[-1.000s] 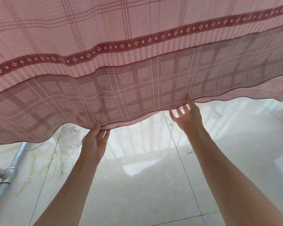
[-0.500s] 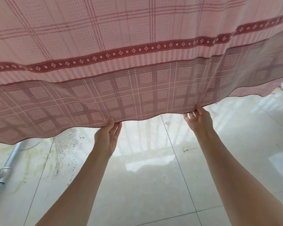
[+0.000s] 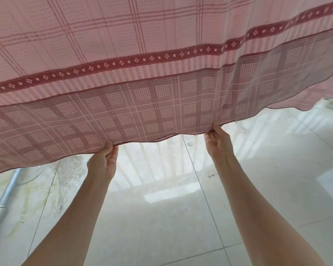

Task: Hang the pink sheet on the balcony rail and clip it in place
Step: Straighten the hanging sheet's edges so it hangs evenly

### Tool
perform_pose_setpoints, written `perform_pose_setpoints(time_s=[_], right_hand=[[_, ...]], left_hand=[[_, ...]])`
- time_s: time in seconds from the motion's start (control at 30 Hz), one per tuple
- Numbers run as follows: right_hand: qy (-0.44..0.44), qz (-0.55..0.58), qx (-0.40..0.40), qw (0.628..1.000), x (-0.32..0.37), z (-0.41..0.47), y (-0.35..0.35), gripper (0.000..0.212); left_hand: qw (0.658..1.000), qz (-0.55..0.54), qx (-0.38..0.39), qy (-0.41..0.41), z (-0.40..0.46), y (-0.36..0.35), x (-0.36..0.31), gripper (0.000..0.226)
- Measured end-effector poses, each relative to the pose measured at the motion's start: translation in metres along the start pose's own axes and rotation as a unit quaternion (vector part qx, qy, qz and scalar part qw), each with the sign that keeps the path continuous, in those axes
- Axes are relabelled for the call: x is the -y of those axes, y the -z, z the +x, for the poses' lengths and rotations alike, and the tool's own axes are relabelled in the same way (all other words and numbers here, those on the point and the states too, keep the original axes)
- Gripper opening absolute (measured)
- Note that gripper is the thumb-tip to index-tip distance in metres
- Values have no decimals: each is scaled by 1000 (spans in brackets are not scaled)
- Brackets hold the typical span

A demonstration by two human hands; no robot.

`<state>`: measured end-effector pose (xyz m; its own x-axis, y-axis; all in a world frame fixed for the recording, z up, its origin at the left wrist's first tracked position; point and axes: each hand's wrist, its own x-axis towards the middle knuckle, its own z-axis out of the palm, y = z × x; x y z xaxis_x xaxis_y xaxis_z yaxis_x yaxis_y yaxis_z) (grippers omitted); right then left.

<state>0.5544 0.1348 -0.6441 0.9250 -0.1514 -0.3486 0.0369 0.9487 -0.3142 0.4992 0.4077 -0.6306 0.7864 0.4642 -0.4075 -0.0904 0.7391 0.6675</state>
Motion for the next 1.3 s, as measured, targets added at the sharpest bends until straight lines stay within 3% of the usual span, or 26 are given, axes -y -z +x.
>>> perform_pose_setpoints(time_s=[0.13, 0.33, 0.47, 0.57, 0.67, 0.8, 0.87, 1.0, 1.13, 1.3], right_hand=[[2, -7, -15, 1000, 18, 1, -10, 10], [-21, -66, -16, 997, 42, -12, -21, 26], [-4, -104, 1, 995, 47, -15, -30, 18], [-10, -75, -24, 997, 48, -8, -19, 23], [-30, -131, -47, 990, 54, -12, -14, 23], [-65, -243, -92, 964, 71, -30, -21, 12], [-80, -243, -72, 964, 80, -35, -19, 7], [-105, -167, -12, 980, 104, -37, -11, 42], [-99, -110, -10, 989, 161, -3, 0, 24], [-105, -94, 37, 989, 245, 50, 9, 38]], left_hand=[[999, 24, -22, 17, -9, -7, 1, 21], [995, -18, -55, 83, -23, -16, 5, 17], [992, -64, 1, 108, -26, -15, 2, 32], [989, -74, 19, 126, -21, -20, 7, 15], [981, -31, 82, 173, -31, -42, 28, 12], [944, 59, 166, 279, -70, -96, 80, 14], [931, 90, 186, 301, -90, -125, 106, 10], [950, 85, 139, 267, -116, -162, 157, 10], [979, 29, 80, 183, -113, -174, 197, 15], [998, -8, 12, 69, -105, -180, 210, 8]])
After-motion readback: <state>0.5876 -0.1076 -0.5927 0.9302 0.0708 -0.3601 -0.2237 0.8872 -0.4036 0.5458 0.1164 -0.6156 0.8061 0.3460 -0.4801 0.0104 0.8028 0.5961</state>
